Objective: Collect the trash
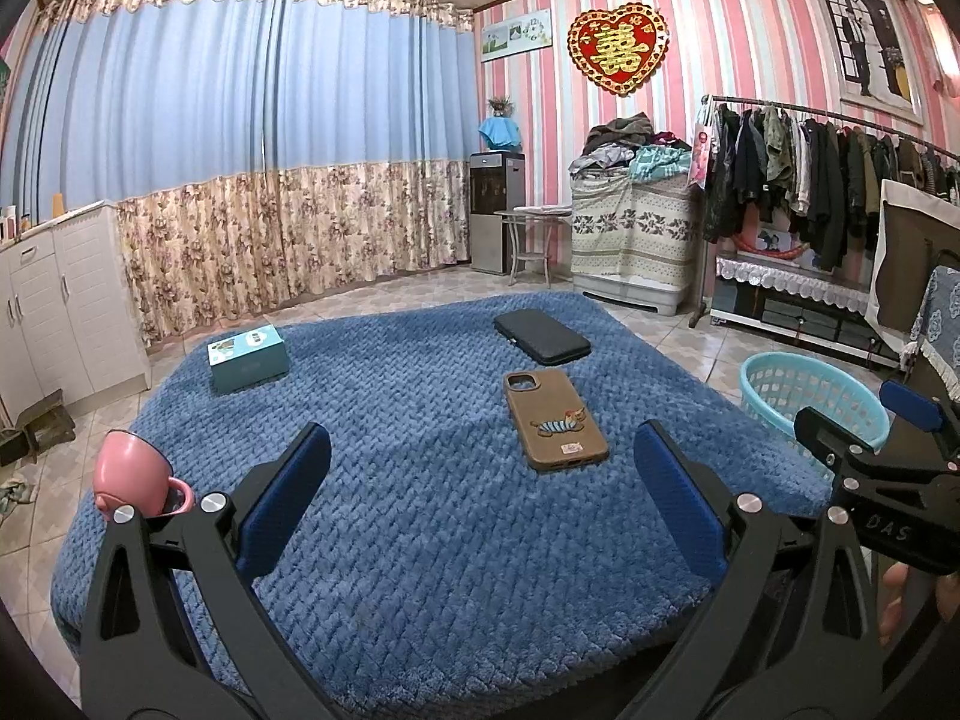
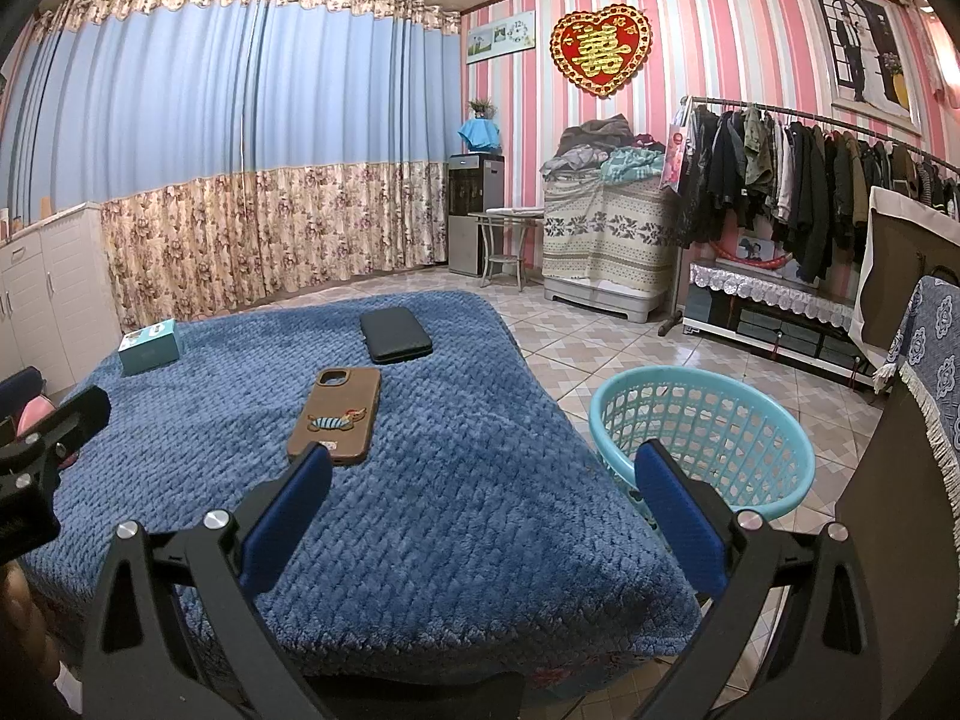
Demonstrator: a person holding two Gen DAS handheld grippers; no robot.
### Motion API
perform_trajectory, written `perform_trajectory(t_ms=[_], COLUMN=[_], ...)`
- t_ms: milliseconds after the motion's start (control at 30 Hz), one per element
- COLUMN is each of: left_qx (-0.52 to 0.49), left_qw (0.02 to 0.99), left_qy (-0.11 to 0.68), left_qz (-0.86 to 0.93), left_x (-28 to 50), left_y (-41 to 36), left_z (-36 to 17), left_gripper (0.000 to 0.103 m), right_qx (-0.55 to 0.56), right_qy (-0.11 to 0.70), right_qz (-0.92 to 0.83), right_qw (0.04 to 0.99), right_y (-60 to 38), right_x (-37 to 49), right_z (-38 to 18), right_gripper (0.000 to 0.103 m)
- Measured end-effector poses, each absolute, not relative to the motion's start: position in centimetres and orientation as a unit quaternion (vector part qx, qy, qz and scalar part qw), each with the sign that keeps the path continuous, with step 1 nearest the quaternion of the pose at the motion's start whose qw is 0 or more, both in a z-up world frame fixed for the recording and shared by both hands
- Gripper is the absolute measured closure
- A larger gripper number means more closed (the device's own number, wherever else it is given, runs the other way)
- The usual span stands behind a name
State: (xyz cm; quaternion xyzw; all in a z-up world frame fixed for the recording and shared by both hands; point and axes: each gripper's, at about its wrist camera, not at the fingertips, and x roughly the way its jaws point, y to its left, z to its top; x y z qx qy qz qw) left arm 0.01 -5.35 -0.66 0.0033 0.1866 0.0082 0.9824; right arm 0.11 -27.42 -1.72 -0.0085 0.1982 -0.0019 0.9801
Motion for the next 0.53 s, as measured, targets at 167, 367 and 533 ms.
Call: perform_trajectory(t_ms=[167,367,533], left_qx=[0.004,0.003,0.001], left_qw=[0.982,0.982,0.982], left_qy=[0.186,0.186,0.190], left_qz=[0.008,0.009,0.007], left_x=[0.11,-0.08,0.27], left_y=[-5.40,-5.50,-5.05], left_z=[-0.69,-0.79,-0.29], left_gripper=[0.005,0.005,0.005], right_qx=[-0.009,-0.009,-0.008], right_qy=[0.198,0.198,0.198], right_qz=[-0.002,-0.002,-0.002], right_qw=[0.980,0.980,0.980], right_y=[-27.43,-27.49,-27.47], right_x=[0.10,0.10,0.09], right_z=[-1.73,-1.71,-1.73], right_gripper=[0.004,0.004,0.004])
